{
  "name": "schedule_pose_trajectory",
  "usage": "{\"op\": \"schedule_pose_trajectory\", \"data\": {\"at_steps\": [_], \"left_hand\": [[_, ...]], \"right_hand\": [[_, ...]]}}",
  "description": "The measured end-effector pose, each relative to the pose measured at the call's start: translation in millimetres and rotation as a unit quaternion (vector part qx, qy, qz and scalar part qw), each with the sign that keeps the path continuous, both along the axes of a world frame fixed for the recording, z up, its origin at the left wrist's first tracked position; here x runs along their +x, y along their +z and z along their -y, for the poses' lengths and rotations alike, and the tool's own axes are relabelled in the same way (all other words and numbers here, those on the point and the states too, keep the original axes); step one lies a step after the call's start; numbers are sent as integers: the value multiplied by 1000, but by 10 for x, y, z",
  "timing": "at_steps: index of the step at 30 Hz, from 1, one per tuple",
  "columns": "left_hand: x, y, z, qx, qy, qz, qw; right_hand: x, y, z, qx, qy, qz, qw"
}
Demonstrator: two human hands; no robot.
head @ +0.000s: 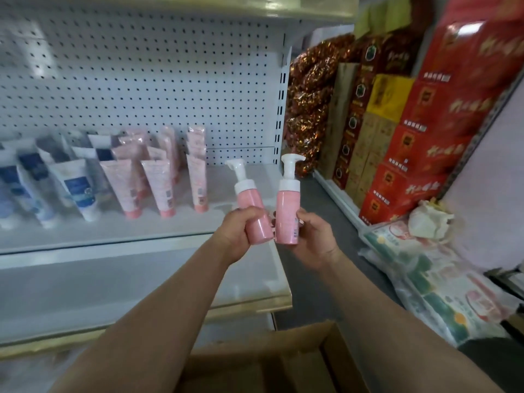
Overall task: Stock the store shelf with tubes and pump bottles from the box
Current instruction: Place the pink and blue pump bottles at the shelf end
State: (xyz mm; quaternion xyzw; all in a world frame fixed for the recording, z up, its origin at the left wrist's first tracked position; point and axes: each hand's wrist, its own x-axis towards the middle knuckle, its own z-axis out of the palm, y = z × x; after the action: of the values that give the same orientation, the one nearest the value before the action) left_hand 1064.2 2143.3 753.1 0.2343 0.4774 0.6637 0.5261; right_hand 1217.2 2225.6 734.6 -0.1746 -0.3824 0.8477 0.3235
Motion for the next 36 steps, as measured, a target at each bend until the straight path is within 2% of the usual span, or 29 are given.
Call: {"op": "schedule_pose_trajectory", "data": {"at_steps": [5, 13, 20, 25, 29, 36], "left_hand": [[-355, 46, -227, 38, 21, -11, 999], [-706, -107, -688, 71, -6, -39, 997], [-811, -265, -933, 33, 37, -46, 998], [-917, -319, -1094, 39, 72, -35, 996], [-1026, -464, -1231, 41, 114, -62, 991], [-1150, -630, -1449, 42, 182, -153, 970]], "right_hand": [[-312, 111, -159, 3, -12, 3, 1000], [-610, 36, -490, 78, -53, 65, 993], [-775, -27, -706, 77, -87, 89, 989], [-914, -33, -967, 84, -60, 134, 986], [-1069, -112, -1174, 49, -23, 129, 990], [-1170, -280, -1496, 72, -22, 123, 990]]}}
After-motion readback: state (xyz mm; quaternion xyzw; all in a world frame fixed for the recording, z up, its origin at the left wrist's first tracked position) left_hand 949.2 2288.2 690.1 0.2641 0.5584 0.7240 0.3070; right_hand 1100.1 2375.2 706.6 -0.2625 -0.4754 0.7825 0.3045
